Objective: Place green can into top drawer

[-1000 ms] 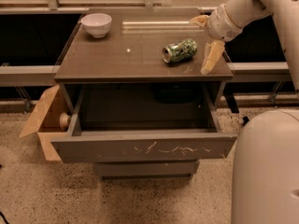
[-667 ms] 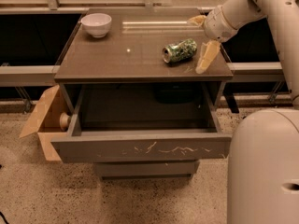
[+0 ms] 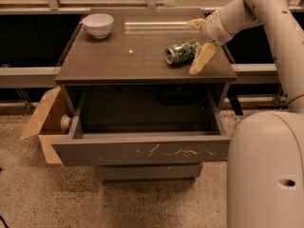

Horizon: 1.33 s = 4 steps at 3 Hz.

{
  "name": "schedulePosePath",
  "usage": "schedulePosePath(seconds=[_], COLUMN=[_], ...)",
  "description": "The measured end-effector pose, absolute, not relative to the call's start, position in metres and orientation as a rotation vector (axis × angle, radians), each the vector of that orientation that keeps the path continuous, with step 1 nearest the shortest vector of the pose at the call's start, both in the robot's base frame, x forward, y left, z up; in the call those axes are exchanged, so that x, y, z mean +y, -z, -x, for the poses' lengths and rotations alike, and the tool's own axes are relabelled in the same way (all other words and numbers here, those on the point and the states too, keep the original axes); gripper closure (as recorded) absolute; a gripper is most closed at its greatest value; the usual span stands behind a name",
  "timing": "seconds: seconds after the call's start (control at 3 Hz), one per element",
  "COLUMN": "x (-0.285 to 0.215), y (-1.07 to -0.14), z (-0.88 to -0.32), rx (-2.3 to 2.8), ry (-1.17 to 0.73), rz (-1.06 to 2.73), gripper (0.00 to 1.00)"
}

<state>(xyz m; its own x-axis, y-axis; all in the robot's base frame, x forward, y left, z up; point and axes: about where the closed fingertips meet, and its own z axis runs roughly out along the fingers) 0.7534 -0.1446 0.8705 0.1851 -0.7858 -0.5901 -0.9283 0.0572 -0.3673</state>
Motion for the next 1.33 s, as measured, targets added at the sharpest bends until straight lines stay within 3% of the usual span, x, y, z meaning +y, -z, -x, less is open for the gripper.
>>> schedulePosePath(seconds=[0.33,0.67,1.33], x=[-0.133,-0.125,-0.123], y=[-0.859,-0.849,-0.844], z=[-0.757,-0.758,-0.757], rx=[1.626,1.633,1.631], ry=[-0.303,-0.340,-0.363], rz=[1.747,1.752,1.758], gripper=[0.00,0.18,0.64])
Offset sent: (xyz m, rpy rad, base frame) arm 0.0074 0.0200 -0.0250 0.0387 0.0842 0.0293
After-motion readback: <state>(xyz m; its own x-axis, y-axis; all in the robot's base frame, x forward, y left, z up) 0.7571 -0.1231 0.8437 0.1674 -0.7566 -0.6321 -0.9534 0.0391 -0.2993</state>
